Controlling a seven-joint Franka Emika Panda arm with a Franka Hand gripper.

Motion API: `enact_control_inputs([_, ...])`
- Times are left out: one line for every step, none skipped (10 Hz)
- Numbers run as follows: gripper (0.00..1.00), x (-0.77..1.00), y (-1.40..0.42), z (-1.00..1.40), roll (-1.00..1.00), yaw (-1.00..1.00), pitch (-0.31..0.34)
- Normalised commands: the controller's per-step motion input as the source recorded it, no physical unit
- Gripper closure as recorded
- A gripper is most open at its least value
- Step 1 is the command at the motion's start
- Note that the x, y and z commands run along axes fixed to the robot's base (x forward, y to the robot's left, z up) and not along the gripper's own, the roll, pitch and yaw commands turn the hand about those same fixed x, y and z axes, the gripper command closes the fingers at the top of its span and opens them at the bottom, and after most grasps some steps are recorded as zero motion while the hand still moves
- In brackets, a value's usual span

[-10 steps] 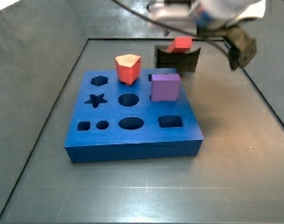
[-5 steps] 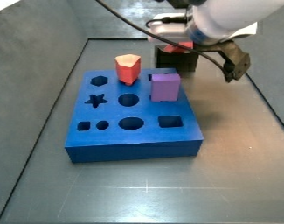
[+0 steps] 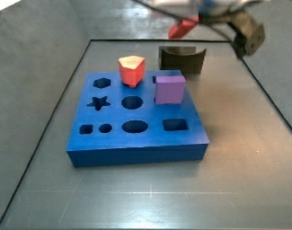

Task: Pick up the rectangle object. Move up. Place the rectangle object on the fixture. Regrasp the rectangle object. Move to above the board. Insert the rectangle object.
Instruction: Move to above the board.

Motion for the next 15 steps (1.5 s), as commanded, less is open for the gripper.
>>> enact_control_inputs([1.0, -0.14, 0.03, 1.0, 0.01, -0.12, -0.074])
enact_control_inputs([1.0, -0.14, 0.03, 1.0, 0.0, -0.14, -0.039])
enact_control_inputs([1.0, -0.13, 0.03, 1.0, 0.0, -0.14, -0.005])
enact_control_inputs([1.0, -0.13, 0.03, 1.0, -0.01, -0.12, 0.029])
enact_control_inputs([1.0, -0.1, 0.01, 0.86, -0.01, -0.1, 0.073])
enact_control_inputs([1.0, -0.07, 0.01, 0.68, -0.02, -0.08, 0.102])
enact_control_inputs([1.0, -0.05, 0.0, 0.43, -0.02, -0.04, 0.132])
enact_control_inputs([1.0, -0.04, -0.01, 0.3, -0.02, -0.02, 0.146])
enact_control_inputs([1.0, -0.48, -1.0, 0.37, -1.0, -0.13, 0.038])
enact_control_inputs([1.0, -0.47, -1.0, 0.34, -1.0, -0.12, 0.033])
enact_control_inputs([1.0, -0.5, -1.0, 0.36, -1.0, -0.12, 0.032])
enact_control_inputs([1.0, -0.51, -1.0, 0.34, -1.0, -0.12, 0.036])
enact_control_inputs([1.0, -0.52, -1.0, 0.35, -1.0, -0.12, 0.043])
enact_control_inputs([1.0, -0.53, -1.0, 0.35, -1.0, -0.11, 0.049])
enact_control_inputs([1.0, -0.54, -1.0, 0.35, -1.0, -0.11, 0.054])
